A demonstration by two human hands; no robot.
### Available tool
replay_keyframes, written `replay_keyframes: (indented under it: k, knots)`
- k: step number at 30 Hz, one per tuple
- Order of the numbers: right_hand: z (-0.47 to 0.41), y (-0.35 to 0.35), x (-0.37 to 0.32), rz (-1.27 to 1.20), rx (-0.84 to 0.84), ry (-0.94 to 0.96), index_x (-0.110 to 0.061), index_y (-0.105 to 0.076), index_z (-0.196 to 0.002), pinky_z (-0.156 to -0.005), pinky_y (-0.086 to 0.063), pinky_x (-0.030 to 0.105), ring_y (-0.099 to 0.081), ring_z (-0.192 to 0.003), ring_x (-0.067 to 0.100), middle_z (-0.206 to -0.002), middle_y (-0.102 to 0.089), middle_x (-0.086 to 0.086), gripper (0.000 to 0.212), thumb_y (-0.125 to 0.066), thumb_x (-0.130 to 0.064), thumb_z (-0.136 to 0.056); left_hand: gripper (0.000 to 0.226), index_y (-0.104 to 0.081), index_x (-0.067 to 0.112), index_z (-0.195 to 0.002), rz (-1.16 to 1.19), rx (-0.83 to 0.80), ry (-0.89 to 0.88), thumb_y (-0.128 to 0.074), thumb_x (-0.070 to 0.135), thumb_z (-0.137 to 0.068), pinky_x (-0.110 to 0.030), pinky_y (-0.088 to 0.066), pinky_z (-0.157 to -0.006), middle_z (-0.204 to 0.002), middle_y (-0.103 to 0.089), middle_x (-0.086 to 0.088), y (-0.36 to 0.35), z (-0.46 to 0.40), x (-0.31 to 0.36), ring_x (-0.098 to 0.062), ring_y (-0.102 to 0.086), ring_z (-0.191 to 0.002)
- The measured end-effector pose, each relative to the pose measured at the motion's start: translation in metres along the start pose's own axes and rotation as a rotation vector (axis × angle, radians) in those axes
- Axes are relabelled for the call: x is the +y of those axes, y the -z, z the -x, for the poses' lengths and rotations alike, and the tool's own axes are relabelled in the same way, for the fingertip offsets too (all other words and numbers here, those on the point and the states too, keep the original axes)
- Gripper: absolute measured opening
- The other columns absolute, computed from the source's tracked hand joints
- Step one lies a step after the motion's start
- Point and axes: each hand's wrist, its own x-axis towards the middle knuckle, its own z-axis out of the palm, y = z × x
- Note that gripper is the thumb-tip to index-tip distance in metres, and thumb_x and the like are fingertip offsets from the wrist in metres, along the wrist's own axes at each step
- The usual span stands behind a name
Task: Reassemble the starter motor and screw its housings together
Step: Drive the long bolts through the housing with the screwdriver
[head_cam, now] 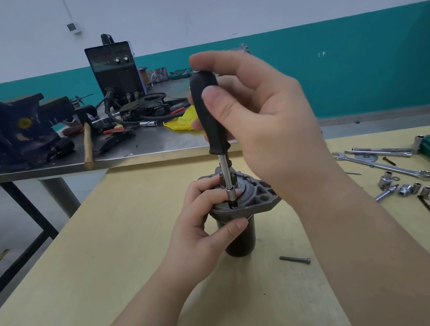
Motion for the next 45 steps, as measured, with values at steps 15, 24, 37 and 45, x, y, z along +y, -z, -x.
replay_keyframes:
  k: [15, 24, 37, 45]
  knots:
    - [0.001, 0.007, -0.003, -0.268, -0.035, -0.139, -0.023, -0.073, -0.12, -0.08, -0.065, 0.042, -0.078, -0.089, 0.03, -0.108, -0.079, 0.015, 0.026, -0.05, -0.015, -0.112, 0.037, -0.076, 0.031, -0.122, -0.01, -0.004, 0.007, -0.082, 0.025, -0.085, -0.063, -0.044, -0.115, -0.141, -0.056, 0.003, 0.001, 0.0, 0.0, -0.033, -0.048, -0.146]
    - [-0.002, -0.003, 0.01, 0.179, 0.206, 0.124, -0.025, -0.072, -0.123, -0.087, -0.058, 0.027, -0.068, -0.095, 0.006, -0.102, -0.071, -0.015, 0.024, -0.073, -0.018, -0.1, 0.035, -0.076, 0.031, -0.12, 0.009, -0.002, 0.003, -0.082, 0.024, -0.086, -0.061, -0.042, -0.118, -0.142, -0.054, -0.003, 0.001, 0.0, -0.001, -0.033, -0.042, -0.15]
    - [-0.003, 0.003, 0.01, 0.017, 0.116, -0.01, -0.037, -0.07, -0.122, -0.078, -0.059, 0.03, -0.07, -0.085, 0.014, -0.092, -0.07, -0.014, 0.034, -0.079, -0.022, -0.094, 0.036, -0.075, 0.03, -0.12, -0.002, 0.007, -0.001, -0.082, 0.025, -0.085, -0.063, -0.044, -0.115, -0.141, -0.055, -0.002, 0.0, -0.002, -0.001, -0.032, -0.048, -0.146]
    - [-0.003, 0.008, 0.0, -0.214, -0.022, -0.153, -0.025, -0.074, -0.128, -0.078, -0.061, 0.044, -0.074, -0.087, 0.026, -0.099, -0.076, 0.006, 0.032, -0.055, -0.027, -0.103, 0.036, -0.075, 0.027, -0.122, -0.01, -0.004, -0.004, -0.082, 0.024, -0.086, -0.064, -0.044, -0.114, -0.141, -0.055, -0.001, 0.001, 0.0, -0.001, -0.035, -0.048, -0.145]
